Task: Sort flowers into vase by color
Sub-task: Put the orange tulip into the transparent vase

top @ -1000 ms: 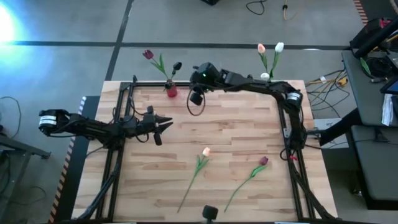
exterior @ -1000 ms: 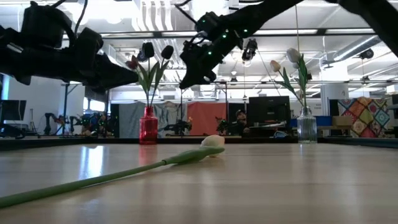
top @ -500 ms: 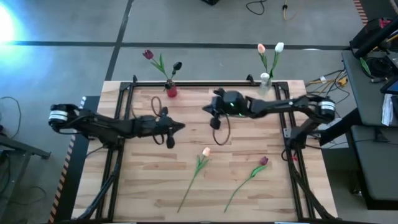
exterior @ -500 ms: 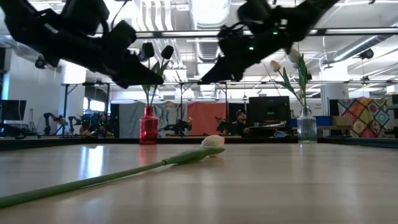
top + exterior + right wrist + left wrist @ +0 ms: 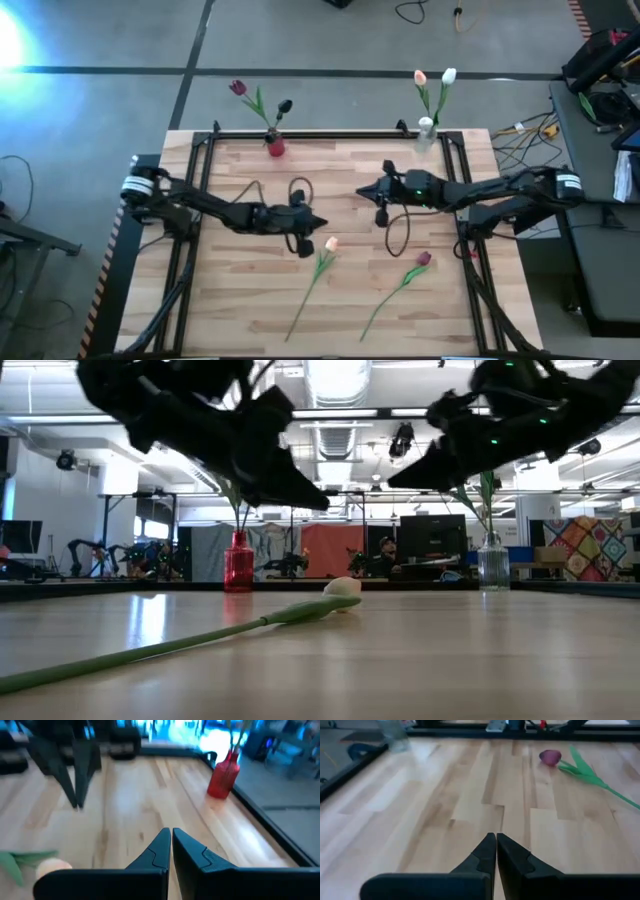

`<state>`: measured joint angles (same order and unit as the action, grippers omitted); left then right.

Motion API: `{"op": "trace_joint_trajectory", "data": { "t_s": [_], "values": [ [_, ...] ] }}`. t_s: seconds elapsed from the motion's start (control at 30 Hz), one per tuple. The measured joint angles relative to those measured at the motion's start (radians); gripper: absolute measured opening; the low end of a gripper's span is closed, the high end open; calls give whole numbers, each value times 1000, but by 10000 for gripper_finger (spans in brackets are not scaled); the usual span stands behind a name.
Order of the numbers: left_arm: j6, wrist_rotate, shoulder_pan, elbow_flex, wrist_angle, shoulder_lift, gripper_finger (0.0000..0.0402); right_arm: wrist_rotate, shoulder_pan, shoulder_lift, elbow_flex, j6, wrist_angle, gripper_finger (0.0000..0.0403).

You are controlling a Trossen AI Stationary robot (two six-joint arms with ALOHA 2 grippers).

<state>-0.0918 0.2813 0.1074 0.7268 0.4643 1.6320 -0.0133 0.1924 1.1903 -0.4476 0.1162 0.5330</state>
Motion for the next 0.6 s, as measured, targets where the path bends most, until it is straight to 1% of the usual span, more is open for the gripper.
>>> {"op": "trace_joint_trajectory", "data": {
  "t_s": [0.2, 0.3, 0.47, 0.6],
  "values": [
    [-50, -2, 31, 155, -72, 132, 0, 22, -6, -110, 200, 5, 191, 12],
    [-56, -2, 53, 232, -94, 194, 0, 22, -5, -141, 267, 10, 250, 12],
    [-68, -4, 84, 376, -171, 290, 0, 14, -7, -175, 324, 8, 266, 12],
    [-85, -3, 103, 481, -245, 369, 0, 11, -7, -183, 341, 12, 275, 12]
  ]
}}
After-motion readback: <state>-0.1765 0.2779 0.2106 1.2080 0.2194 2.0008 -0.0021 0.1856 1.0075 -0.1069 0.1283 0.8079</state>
